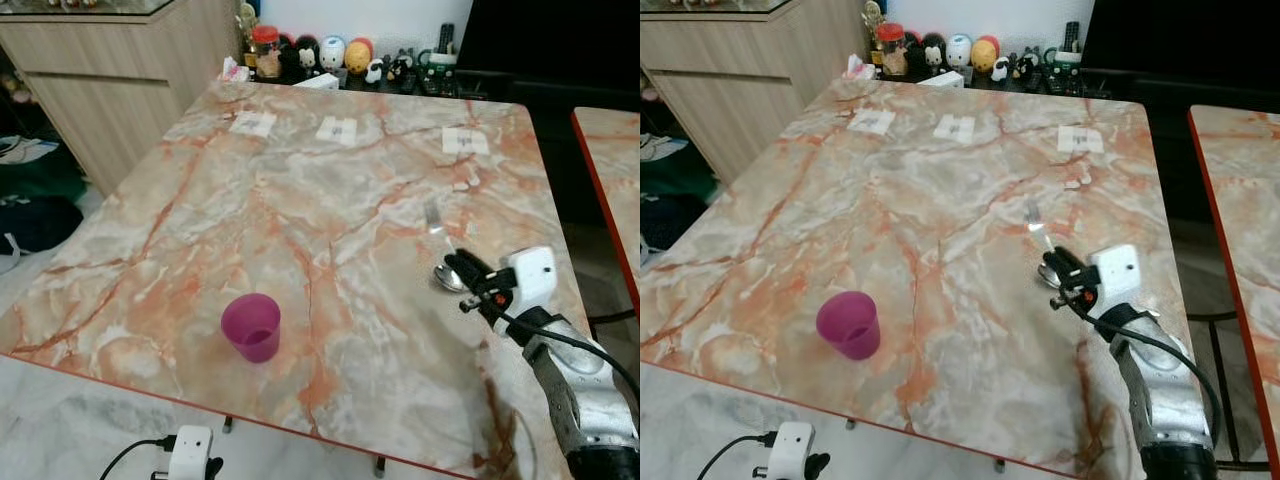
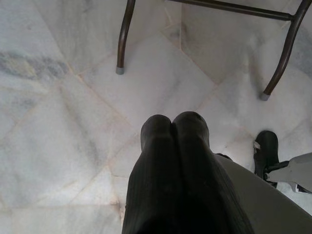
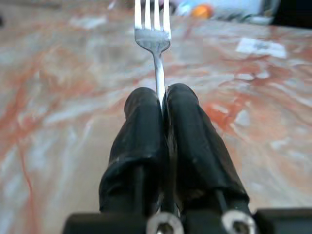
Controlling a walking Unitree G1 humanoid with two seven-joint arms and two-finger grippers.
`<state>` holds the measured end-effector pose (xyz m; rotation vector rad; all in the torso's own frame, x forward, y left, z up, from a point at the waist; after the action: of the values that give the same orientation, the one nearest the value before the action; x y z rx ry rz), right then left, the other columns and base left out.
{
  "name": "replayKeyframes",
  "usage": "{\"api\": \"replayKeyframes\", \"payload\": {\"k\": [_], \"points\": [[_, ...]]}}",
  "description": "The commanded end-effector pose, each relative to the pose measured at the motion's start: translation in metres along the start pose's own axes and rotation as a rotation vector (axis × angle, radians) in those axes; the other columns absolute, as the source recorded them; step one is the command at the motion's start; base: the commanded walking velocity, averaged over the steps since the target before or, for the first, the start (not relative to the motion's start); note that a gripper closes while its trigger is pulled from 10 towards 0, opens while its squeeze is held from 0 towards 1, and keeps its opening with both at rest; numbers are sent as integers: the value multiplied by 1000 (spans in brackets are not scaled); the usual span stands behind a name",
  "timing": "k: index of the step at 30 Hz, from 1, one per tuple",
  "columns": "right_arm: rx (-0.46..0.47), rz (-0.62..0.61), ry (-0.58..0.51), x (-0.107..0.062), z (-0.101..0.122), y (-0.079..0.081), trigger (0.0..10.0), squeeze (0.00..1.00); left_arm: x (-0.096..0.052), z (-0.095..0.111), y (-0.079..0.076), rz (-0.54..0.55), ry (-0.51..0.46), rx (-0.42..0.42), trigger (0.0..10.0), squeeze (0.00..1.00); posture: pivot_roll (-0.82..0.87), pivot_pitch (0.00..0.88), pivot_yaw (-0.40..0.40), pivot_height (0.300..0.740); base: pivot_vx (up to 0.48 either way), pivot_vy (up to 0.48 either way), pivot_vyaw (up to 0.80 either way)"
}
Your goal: Setting the table
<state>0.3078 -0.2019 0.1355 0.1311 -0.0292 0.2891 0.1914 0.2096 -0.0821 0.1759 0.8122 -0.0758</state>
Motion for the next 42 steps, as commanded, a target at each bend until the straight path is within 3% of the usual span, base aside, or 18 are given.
{"api": "replayKeyframes", "payload": {"k": [1, 4, 7, 16, 21, 34, 42], "points": [[38, -112, -98, -4, 12, 6, 10000, 0, -1, -8, -4, -7, 31, -7, 10000, 0, -30, 62, 5, 740, 0, 0, 0], [77, -271, -188, -10, 18, 10, 10000, 0, -1, -6, -7, -9, 28, -10, 10000, 0, -34, 51, -5, 740, 0, 0, 0], [100, -320, -212, -16, 17, 12, 10000, 0, 0, -6, -9, -12, 28, -12, 10000, 0, -29, 41, -12, 740, 0, 0, 0], [60, -436, -232, -18, 24, 4, 10000, 0, -2, -9, -4, -10, 35, 6, 10000, 0, -26, 19, -22, 740, 0, -40, 0], [42, -444, -219, -17, 23, 7, 10000, 0, -3, -11, -1, -5, 38, 3, 10000, 0, -23, 10, -24, 740, 0, -385, 0], [32, -440, -188, -20, 12, 14, 10000, 0, -4, -15, -4, -16, 46, 6, 10000, 0, -23, 0, -24, 740, 0, -372, -765], [14, -428, -210, -19, 16, 18, 10000, 0, -4, -14, -8, -25, 43, 10, 10000, 0, -24, 0, -19, 740, 0, -358, 0]]}}
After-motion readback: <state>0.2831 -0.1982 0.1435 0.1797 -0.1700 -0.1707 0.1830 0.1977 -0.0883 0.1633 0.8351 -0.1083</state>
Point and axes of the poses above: a point about 5 cm out from each wrist's last joint towards the gripper, its own x axis pointing out of the wrist towards the gripper, its own z axis along the axis of the wrist's last joint, y = z × x, the point moved 1 cm from there along x, pointing out of the wrist towards the gripper, and after that the axes turned 8 degrees about x, right-handed, at the moved point
